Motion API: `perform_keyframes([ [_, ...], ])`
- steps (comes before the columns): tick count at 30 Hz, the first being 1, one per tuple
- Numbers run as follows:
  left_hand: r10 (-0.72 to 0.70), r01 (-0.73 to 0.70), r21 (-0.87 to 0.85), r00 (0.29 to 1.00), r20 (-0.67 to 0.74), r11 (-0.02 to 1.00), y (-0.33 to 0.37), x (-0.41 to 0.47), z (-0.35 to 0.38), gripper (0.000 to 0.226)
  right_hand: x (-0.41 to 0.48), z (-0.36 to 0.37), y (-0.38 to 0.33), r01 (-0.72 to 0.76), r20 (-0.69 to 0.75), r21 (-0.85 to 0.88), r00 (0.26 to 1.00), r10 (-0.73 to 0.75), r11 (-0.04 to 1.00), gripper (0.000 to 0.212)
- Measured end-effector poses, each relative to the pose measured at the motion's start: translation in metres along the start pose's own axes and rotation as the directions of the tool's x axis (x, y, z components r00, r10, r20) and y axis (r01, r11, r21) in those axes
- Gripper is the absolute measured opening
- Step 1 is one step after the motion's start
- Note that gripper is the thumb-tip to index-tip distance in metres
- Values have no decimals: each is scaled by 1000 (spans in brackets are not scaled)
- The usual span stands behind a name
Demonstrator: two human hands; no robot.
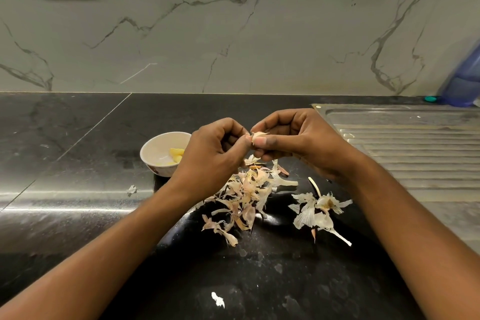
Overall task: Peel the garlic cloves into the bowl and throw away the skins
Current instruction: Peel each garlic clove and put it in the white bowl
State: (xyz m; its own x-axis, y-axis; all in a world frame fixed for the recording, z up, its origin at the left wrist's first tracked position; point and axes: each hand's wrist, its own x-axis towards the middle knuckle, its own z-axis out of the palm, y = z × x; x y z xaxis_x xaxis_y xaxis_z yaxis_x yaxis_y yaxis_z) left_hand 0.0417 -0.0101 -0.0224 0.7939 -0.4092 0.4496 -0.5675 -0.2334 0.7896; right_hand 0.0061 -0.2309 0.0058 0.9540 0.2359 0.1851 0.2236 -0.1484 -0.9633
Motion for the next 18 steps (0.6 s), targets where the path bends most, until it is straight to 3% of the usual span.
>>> perform_keyframes([
  [7,-67,61,-240,998,-17,969,7,-2,-7,11,0,-5,1,30,-35,-46,999,-32,998,28],
  [18,-139,143,-343,990,37,928,11,-3,-11,16,-2,-9,0,81,63,-238,996,-68,968,29],
])
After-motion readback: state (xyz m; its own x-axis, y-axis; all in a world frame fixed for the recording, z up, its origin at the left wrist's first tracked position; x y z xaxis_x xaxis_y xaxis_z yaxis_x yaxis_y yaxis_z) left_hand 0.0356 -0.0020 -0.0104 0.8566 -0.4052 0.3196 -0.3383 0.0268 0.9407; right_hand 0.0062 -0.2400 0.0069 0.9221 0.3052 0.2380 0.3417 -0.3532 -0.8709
